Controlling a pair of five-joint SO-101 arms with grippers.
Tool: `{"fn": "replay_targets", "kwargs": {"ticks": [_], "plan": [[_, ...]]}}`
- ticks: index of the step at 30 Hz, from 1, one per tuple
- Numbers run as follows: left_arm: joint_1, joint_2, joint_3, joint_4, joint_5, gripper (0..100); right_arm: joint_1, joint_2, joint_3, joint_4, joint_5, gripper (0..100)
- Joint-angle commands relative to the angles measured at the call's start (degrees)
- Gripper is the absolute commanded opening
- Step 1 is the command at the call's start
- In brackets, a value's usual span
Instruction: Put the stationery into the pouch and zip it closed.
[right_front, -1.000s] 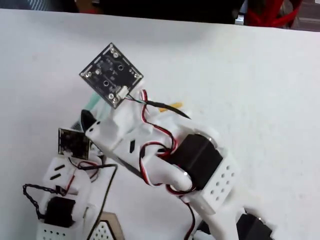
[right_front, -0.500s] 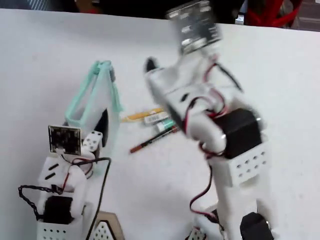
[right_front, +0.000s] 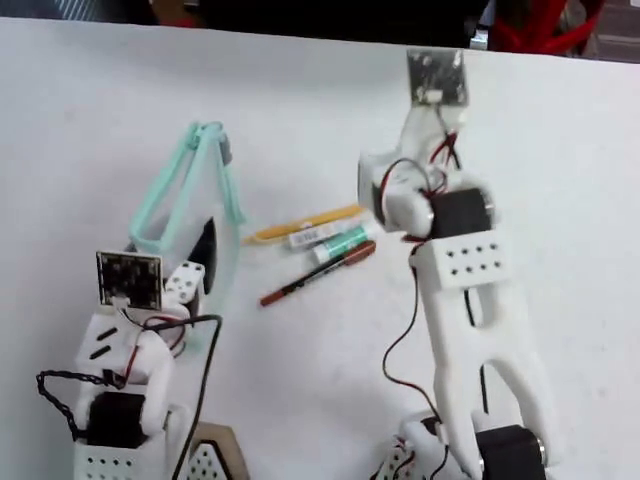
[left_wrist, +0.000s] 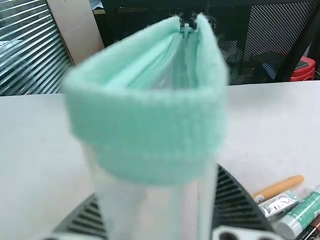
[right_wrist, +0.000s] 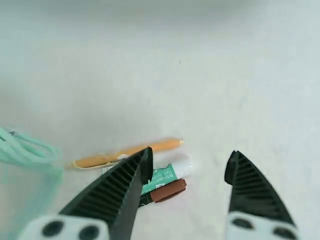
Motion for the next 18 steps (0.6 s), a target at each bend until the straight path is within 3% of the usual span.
{"fn": "replay_targets", "kwargs": {"ticks": [1, 7, 15, 18], "plan": [[-0.2, -0.7, -0.2, -1.5, 0.1, 20, 0.6, -0.2, 8.5, -11.1, 0.1, 23.2], [0.0, -0.7, -0.2, -1.5, 0.1, 20, 1.3, -0.1, 14.3, -14.6, 6.0, 23.2], [0.0, -0.7, -0.2, -1.5, 0.0, 20, 3.6, -0.1, 23.6, -25.6, -7.3, 23.2], [0.0, -0.7, -0.2, -1.5, 0.0, 20, 2.4, 0.0, 24.8, -26.0, -8.3, 23.2]]}}
